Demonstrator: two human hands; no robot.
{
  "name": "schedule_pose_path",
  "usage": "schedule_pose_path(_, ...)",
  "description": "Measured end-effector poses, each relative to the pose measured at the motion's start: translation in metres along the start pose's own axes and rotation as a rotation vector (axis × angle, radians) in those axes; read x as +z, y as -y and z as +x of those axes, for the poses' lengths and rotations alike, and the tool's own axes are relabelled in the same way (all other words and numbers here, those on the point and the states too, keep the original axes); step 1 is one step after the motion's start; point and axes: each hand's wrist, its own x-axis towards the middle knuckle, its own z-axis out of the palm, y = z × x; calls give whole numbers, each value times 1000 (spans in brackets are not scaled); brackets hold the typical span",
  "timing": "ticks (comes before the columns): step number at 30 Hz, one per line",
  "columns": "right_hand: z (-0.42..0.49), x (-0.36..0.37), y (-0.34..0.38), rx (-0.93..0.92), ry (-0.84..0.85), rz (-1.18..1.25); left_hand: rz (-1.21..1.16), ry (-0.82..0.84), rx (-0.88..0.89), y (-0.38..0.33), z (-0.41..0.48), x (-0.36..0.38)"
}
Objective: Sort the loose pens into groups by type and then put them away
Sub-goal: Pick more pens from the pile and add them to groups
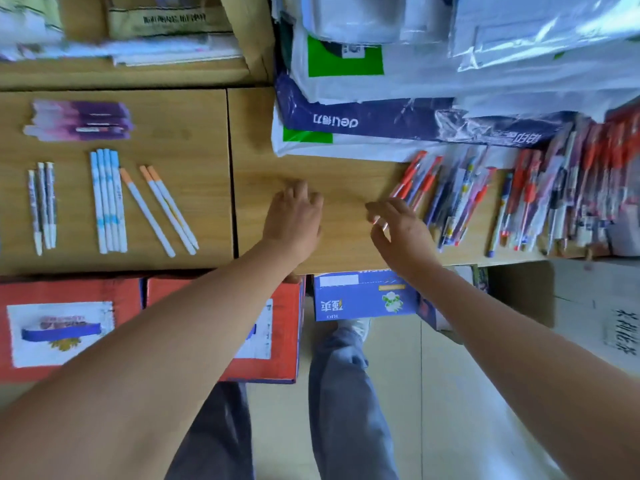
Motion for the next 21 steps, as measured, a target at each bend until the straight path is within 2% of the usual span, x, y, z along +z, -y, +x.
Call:
schedule_pose_path(3,-4,-29,-30,97,-13,-53,-103,-49,66,-40,12,-12)
schedule_pose_path(6,-10,-46,-55,118,6,-87,-220,-40,137,-81,26,-20)
schedule_pose_path(9,-15,-53,-72,151,36,-147,-217,-8,184,-105,40,-17)
schedule_pose_path(13,-15,-56,-83,140,34,-154,-220,-43,111,-105,51,-8)
schedule_pose_path(21,0,-58,-80,388,-47,-207,-216,-129,82,-86,46,-2)
